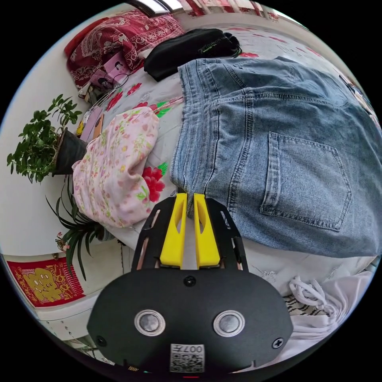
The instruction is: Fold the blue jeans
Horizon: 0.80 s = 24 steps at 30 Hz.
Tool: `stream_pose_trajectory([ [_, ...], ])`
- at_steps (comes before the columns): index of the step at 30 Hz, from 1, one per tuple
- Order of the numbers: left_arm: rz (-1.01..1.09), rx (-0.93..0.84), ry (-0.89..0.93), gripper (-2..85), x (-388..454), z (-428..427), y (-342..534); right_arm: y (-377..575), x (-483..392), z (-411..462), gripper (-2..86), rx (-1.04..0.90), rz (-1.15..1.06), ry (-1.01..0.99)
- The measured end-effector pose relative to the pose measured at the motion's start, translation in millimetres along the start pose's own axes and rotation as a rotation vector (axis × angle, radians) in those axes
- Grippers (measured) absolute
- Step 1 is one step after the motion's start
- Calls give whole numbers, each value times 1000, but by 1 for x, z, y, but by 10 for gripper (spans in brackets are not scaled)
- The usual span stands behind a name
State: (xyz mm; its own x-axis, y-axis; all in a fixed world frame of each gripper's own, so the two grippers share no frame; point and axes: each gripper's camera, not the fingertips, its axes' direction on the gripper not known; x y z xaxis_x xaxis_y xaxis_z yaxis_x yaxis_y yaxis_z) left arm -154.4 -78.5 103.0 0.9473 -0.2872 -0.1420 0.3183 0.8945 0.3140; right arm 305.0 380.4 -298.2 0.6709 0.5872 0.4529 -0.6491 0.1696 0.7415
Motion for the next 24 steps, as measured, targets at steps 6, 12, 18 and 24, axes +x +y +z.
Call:
stream_pose_trajectory([
  [6,23,-23,-48,14,7,13,16,42,60,162,12,-463,19,192],
  [12,31,-14,-39,12,11,18,37,115,118,188,22,-694,160,115],
  [18,40,-58,-36,6,12,25,42,181,114,225,15,-968,-10,161],
  [24,5,-97,12,2,-2,26,59,194,119,244,0,-1075,-166,460],
])
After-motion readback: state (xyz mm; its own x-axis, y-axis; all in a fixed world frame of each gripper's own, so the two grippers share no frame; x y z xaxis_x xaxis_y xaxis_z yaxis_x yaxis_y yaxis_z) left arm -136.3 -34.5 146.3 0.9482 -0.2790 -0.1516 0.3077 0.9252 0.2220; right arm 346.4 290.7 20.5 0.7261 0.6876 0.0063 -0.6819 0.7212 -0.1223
